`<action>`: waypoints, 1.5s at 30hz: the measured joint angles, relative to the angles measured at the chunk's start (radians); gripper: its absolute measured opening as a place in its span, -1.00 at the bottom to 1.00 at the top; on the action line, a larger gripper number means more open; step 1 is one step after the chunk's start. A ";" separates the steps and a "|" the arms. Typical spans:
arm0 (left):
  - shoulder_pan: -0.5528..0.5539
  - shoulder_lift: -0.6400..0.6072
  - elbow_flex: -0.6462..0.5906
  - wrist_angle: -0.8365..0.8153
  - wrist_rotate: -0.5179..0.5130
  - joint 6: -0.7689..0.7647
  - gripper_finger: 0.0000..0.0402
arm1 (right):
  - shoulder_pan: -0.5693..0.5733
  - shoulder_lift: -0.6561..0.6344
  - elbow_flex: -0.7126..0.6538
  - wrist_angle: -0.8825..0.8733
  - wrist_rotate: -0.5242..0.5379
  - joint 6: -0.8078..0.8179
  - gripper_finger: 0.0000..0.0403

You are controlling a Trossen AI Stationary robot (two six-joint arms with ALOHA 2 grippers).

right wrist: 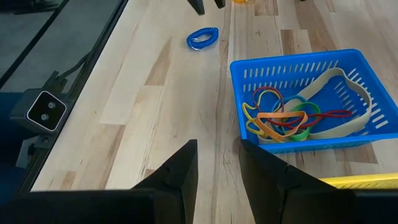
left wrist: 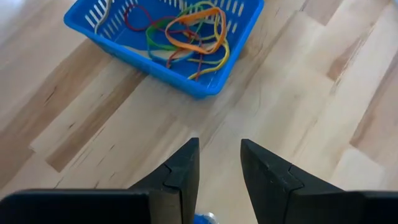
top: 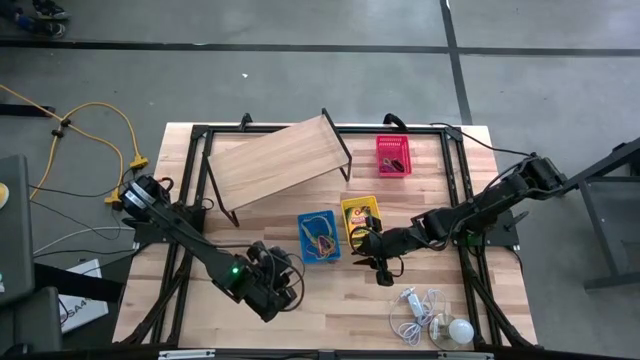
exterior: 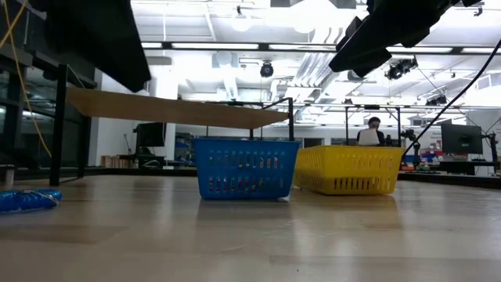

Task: Pick & Place Office Desk Supplies
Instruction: Put the blue spring keychain into the red bin

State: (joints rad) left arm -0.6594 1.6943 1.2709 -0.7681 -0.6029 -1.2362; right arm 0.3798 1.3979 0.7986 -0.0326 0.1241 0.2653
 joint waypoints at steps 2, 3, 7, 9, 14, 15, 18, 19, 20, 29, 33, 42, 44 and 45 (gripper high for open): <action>0.000 -0.021 0.000 -0.010 0.021 0.014 -0.44 | 0.000 0.000 0.000 0.000 0.000 0.000 -0.48; 0.000 -0.034 0.000 -0.017 0.023 0.027 -0.44 | 0.000 0.000 0.000 0.000 0.000 0.000 -0.48; 0.000 -0.068 -0.045 -0.003 0.028 0.029 -0.44 | 0.000 0.000 0.000 0.004 0.000 0.000 -0.48; -0.004 -0.076 -0.090 0.059 0.037 0.010 -0.44 | 0.000 0.000 0.000 0.006 0.000 0.000 -0.48; -0.021 -0.089 -0.169 0.172 0.081 -0.010 -0.44 | 0.000 0.000 0.000 0.007 0.000 0.000 -0.48; -0.024 -0.093 -0.175 0.167 0.091 -0.011 -0.44 | 0.000 0.000 0.000 0.007 0.000 0.000 -0.48; -0.031 -0.108 -0.197 0.156 0.133 -0.002 -0.44 | 0.000 0.000 0.000 0.007 0.000 0.000 -0.48; -0.031 -0.113 -0.205 0.155 0.146 0.009 -0.44 | 0.000 0.000 0.000 0.008 0.000 0.000 -0.48; -0.028 -0.122 -0.216 0.156 0.161 0.020 -0.44 | 0.000 0.000 0.000 0.009 0.000 0.000 -0.48; 0.047 -0.213 -0.288 0.153 0.276 0.179 -0.44 | 0.000 0.000 0.000 0.014 0.000 0.000 -0.48; 0.086 -0.214 -0.288 0.153 0.321 0.281 -0.44 | 0.000 0.000 0.000 0.015 0.000 0.000 -0.48; 0.142 -0.291 -0.354 0.168 0.355 0.373 -0.44 | 0.000 0.000 0.000 0.016 0.000 0.000 -0.48; 0.137 -0.313 -0.400 0.202 0.357 0.350 -0.44 | 0.000 0.000 0.000 0.016 0.000 0.000 -0.48; 0.135 -0.325 -0.425 0.232 0.360 0.344 -0.44 | 0.000 0.000 0.000 0.016 0.000 0.000 -0.48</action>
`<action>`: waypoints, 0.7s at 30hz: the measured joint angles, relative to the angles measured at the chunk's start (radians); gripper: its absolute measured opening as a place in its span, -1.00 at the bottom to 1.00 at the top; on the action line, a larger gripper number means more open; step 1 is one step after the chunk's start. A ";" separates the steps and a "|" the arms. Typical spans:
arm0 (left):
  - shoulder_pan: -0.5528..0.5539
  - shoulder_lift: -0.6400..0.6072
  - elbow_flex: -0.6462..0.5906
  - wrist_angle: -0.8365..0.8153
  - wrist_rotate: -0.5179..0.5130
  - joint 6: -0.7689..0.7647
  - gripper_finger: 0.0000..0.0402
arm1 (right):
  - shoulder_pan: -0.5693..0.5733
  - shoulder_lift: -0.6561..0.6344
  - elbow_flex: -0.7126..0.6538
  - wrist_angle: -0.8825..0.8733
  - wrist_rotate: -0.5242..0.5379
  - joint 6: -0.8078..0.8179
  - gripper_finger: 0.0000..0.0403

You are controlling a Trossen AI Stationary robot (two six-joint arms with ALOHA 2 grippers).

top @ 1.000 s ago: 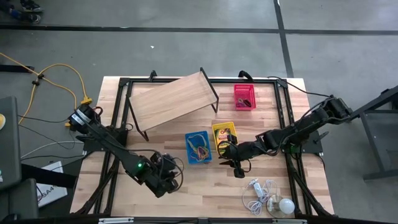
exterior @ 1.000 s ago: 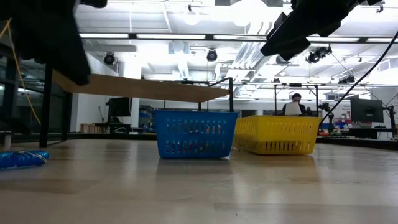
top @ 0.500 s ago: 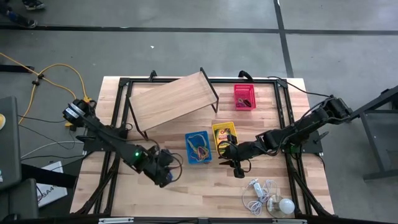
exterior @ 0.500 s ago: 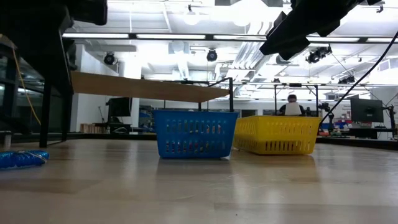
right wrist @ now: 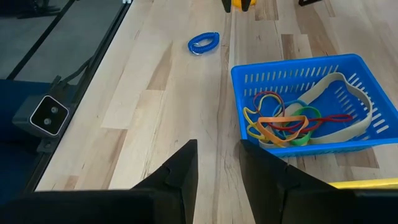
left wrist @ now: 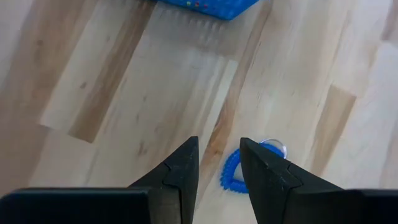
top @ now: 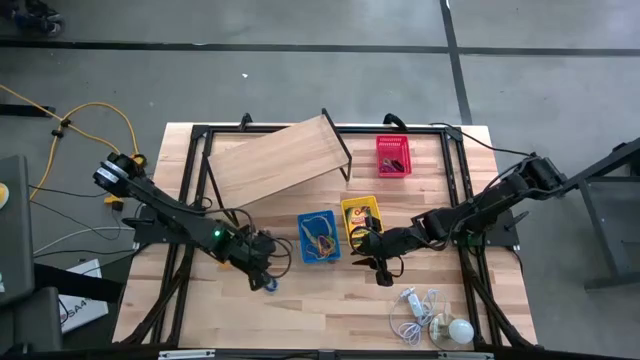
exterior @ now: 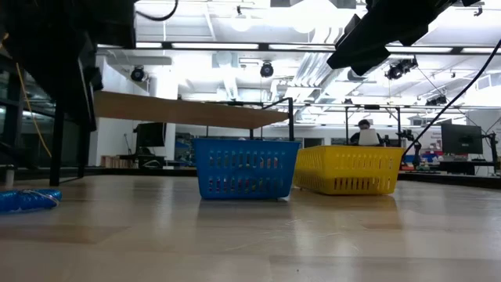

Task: Pick & Place Office Desk Supplies
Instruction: Put the blue spring keychain into the red bin

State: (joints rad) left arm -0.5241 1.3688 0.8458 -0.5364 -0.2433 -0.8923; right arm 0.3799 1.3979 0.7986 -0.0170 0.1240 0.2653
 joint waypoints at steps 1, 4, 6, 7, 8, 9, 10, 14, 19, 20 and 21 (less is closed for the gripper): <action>-0.002 -0.012 -0.023 0.033 0.004 -0.003 -0.44 | 0.000 0.000 0.000 0.000 0.000 0.000 -0.48; -0.004 -0.042 -0.069 0.083 0.010 -0.015 -0.44 | 0.000 0.000 0.000 0.000 0.000 0.000 -0.48; -0.003 -0.060 -0.087 0.083 0.006 -0.028 -0.44 | 0.000 0.000 0.000 0.000 0.000 0.000 -0.48; -0.003 -0.067 -0.094 0.083 0.006 -0.033 -0.44 | 0.000 0.000 0.000 0.000 0.000 0.000 -0.48; -0.003 -0.071 -0.098 0.083 0.005 -0.037 -0.44 | 0.000 0.000 0.000 0.000 0.000 0.000 -0.48; -0.003 -0.075 -0.100 0.081 0.004 -0.038 -0.44 | 0.000 0.000 0.000 0.000 0.000 0.000 -0.48; -0.001 -0.078 -0.103 0.081 0.004 -0.039 -0.44 | 0.000 0.000 0.000 0.000 0.000 0.000 -0.48; 0.007 -0.088 -0.105 0.068 0.006 -0.028 -0.44 | 0.000 0.000 0.000 0.000 0.000 0.000 -0.48; 0.012 -0.089 -0.105 0.043 0.009 0.009 -0.44 | 0.000 0.000 0.000 0.000 0.000 0.000 -0.48; 0.012 -0.089 -0.105 0.044 0.008 0.008 -0.44 | 0.000 0.000 0.000 0.000 0.000 0.000 -0.48; 0.013 -0.089 -0.105 0.045 0.006 0.000 -0.44 | 0.000 0.000 0.000 0.000 0.000 0.000 -0.48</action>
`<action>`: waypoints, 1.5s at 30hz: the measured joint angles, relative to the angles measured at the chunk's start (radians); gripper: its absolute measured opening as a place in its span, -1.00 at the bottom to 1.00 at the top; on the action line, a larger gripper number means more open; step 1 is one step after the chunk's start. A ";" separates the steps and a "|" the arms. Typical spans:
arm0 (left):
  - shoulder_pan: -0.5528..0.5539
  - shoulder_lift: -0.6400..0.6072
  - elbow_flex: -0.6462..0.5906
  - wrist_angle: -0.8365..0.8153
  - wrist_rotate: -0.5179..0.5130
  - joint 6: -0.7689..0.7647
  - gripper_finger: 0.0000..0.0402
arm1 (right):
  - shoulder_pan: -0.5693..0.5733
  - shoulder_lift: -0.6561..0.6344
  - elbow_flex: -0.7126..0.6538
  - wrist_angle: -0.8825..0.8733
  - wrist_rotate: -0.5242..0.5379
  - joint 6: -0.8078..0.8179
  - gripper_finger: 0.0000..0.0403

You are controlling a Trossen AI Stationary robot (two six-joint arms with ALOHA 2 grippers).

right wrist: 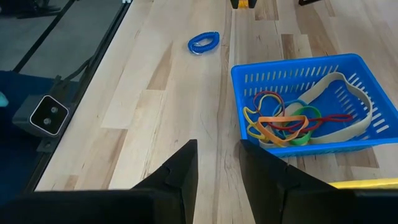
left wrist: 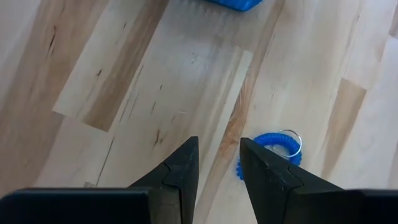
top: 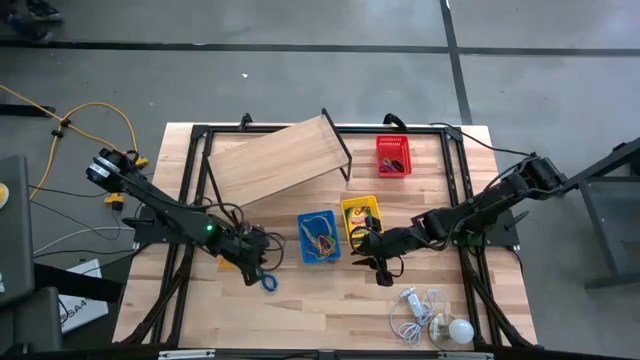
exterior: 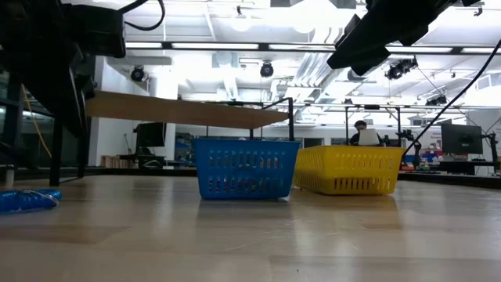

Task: Pick & Place Office Desk Supplies
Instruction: Put the blue spring keychain into the red bin

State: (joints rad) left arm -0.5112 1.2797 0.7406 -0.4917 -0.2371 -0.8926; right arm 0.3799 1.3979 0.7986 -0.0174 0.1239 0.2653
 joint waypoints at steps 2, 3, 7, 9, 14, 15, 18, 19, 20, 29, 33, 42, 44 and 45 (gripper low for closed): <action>0.006 0.000 0.000 0.003 0.000 -0.016 -0.44 | 0.000 0.000 0.000 0.000 0.000 0.000 -0.48; 0.007 0.000 0.000 0.006 -0.001 -0.017 -0.44 | 0.000 0.000 0.000 0.000 0.000 0.000 -0.48; 0.014 0.000 0.000 0.009 0.000 -0.025 -0.44 | 0.000 0.000 0.000 0.000 0.000 0.000 -0.48; 0.011 0.000 0.000 0.024 0.000 -0.010 -0.44 | 0.000 0.000 0.000 0.000 0.000 0.000 -0.48; -0.001 0.034 0.000 0.085 0.012 0.028 -0.44 | 0.000 0.000 0.000 0.000 0.000 0.000 -0.48; -0.003 0.044 0.000 0.099 0.021 0.028 -0.44 | 0.000 0.000 0.000 0.000 0.000 0.000 -0.48; -0.004 0.068 0.000 0.128 0.046 0.026 -0.44 | 0.000 0.000 0.000 0.000 0.000 0.000 -0.48; -0.005 0.075 0.000 0.141 0.049 0.028 -0.44 | 0.000 0.000 0.000 0.000 0.000 0.000 -0.48; -0.006 0.080 0.000 0.151 0.054 0.028 -0.44 | 0.000 0.000 0.000 0.000 0.000 0.000 -0.48; -0.047 0.127 0.000 0.177 0.065 0.028 -0.25 | 0.000 0.000 0.000 0.000 0.000 0.000 -0.48; -0.057 0.148 0.000 0.175 0.065 0.049 -0.12 | 0.000 0.000 0.000 0.000 0.000 0.000 -0.48; -0.062 0.198 0.000 0.189 0.074 0.114 -0.09 | 0.000 0.000 0.000 0.008 0.000 0.000 -0.48; -0.063 0.201 0.001 0.186 0.067 0.123 -0.09 | 0.000 0.000 0.000 0.008 0.000 0.000 -0.48; -0.066 0.201 0.000 0.183 0.064 0.133 -0.09 | 0.000 0.000 0.000 0.007 0.000 0.000 -0.48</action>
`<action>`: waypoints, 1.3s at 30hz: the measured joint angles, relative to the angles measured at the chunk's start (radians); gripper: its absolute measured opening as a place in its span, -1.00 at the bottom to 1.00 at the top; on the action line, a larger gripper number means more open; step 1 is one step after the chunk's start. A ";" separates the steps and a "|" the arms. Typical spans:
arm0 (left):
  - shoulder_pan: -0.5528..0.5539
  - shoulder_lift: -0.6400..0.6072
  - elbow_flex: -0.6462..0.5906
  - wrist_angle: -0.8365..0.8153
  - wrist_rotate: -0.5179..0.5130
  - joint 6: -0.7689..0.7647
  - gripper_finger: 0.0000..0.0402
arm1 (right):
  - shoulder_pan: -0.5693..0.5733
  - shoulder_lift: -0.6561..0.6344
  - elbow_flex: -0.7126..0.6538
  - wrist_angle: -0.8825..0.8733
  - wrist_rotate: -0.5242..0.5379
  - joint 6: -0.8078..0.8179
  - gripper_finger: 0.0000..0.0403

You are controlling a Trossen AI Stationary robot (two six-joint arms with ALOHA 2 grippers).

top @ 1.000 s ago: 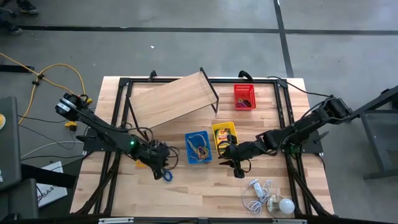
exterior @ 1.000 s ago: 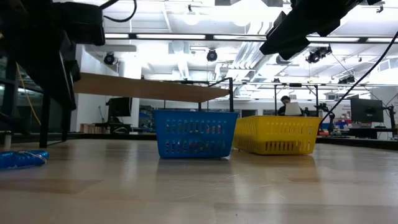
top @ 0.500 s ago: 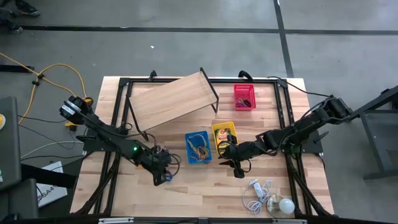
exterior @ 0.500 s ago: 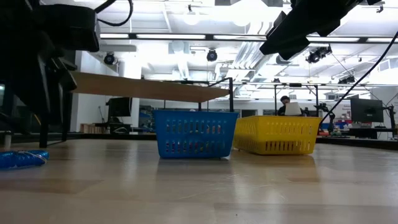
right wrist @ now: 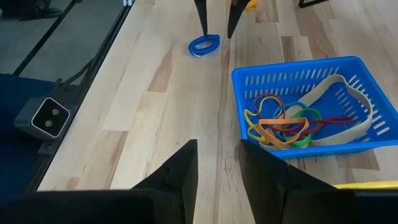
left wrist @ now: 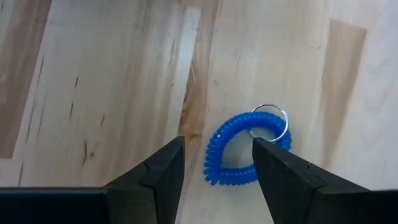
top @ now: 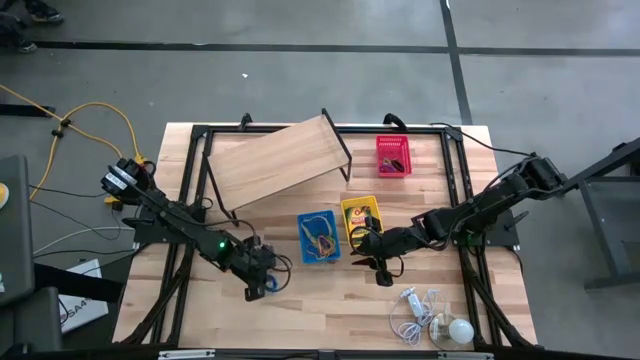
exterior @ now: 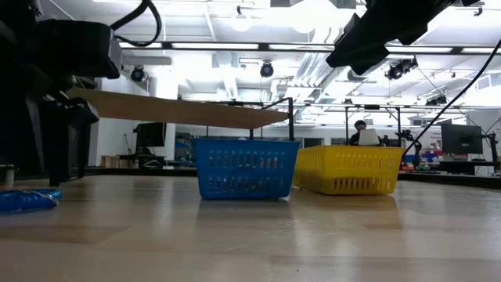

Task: Pick & Place Office Desk Supplies
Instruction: Put the blue spring keychain into the red bin

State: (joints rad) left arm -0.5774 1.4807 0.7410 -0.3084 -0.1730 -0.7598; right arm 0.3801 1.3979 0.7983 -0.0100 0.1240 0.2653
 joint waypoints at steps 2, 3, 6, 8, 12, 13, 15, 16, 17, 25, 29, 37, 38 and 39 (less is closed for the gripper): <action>-0.007 0.000 0.000 0.005 -0.023 0.017 -0.09 | 0.000 0.000 0.000 0.001 0.000 0.000 -0.48; -0.011 0.000 0.000 0.003 -0.033 0.027 -0.09 | 0.000 0.000 0.000 0.000 0.000 0.000 -0.48; -0.026 0.000 0.000 0.001 -0.055 0.044 -0.09 | 0.000 0.000 0.000 0.000 0.000 0.000 -0.48; -0.032 0.003 0.000 -0.003 -0.071 0.048 -0.10 | 0.000 0.000 0.000 0.001 0.000 0.000 -0.48; -0.041 0.003 0.000 -0.002 -0.094 0.056 -0.10 | 0.000 0.000 0.000 0.001 0.000 0.000 -0.48; -0.041 0.003 0.000 -0.003 -0.094 0.056 -0.10 | 0.000 0.000 0.000 0.000 0.000 0.000 -0.48; -0.041 0.003 0.000 -0.001 -0.094 0.061 -0.10 | 0.000 0.000 0.000 0.000 0.000 0.000 -0.48; -0.041 0.003 0.000 -0.001 -0.094 0.065 -0.10 | 0.000 0.000 0.000 0.000 0.000 0.000 -0.48; -0.041 0.003 0.000 -0.002 -0.095 0.072 -0.10 | 0.000 0.000 0.000 0.000 0.000 0.000 -0.48; -0.046 0.003 0.000 0.012 -0.140 0.166 -0.10 | 0.000 0.000 0.000 0.000 0.000 0.000 -0.48; -0.061 0.003 0.000 0.016 -0.155 0.211 -0.10 | 0.000 0.000 0.000 0.000 0.000 0.000 -0.48; -0.082 0.049 0.000 0.027 -0.156 0.213 -0.10 | 0.000 0.000 0.000 0.000 0.000 0.000 -0.48; -0.085 0.054 0.000 0.028 -0.156 0.213 -0.10 | 0.000 0.000 0.000 0.000 0.000 0.000 -0.48; -0.088 0.057 0.000 0.027 -0.156 0.213 -0.10 | 0.000 0.000 0.000 0.000 0.000 0.000 -0.48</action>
State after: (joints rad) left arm -0.6649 1.5381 0.7410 -0.2816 -0.3290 -0.5465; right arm 0.3799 1.3979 0.7985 -0.0098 0.1242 0.2653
